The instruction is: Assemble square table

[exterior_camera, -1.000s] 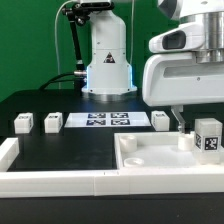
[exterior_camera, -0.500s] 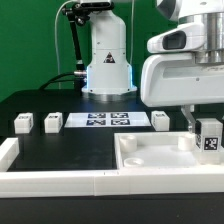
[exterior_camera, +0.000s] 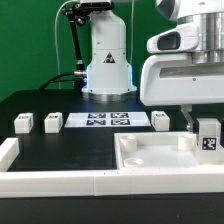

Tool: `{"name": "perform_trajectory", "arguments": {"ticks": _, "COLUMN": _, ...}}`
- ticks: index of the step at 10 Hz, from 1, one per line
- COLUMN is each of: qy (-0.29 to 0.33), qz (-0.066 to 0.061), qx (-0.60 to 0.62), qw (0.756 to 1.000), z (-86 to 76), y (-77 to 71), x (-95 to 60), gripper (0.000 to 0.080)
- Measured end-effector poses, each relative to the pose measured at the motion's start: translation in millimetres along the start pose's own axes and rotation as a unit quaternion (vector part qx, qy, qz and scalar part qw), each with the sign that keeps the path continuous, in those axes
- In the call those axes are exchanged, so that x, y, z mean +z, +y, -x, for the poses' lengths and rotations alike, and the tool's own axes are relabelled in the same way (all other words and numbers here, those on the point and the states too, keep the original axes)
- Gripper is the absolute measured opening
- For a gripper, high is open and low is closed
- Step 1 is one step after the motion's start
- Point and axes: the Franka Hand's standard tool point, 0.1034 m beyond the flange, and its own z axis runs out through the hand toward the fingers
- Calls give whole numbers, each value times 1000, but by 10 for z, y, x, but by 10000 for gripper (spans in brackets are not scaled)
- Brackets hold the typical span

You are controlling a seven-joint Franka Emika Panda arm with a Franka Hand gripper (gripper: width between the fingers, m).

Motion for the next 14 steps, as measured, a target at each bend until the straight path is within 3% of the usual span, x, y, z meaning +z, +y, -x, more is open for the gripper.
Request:
{"name": "perform_trajectory", "arguments": {"ticks": 2, "qy": 0, "qz": 0, "qx": 106, "qw": 994, "z": -4, "y": 17, "x": -1, "gripper": 290}}
{"name": "perform_trajectory", "arguments": {"ticks": 6, "qy": 1, "qz": 3, "qx": 281, "qw": 960, "z": 1, "y": 41, "x": -4, "gripper": 291}}
{"name": "perform_trajectory", "arguments": {"ticks": 9, "qy": -8, "qz": 6, "qx": 409, "qw": 913, "z": 25, "y": 40, "x": -4, "gripper": 291}}
{"name": "perform_trajectory", "arguments": {"ticks": 14, "qy": -14, "qz": 6, "qx": 581, "qw": 813, "z": 43, "y": 28, "x": -1, "gripper": 291}}
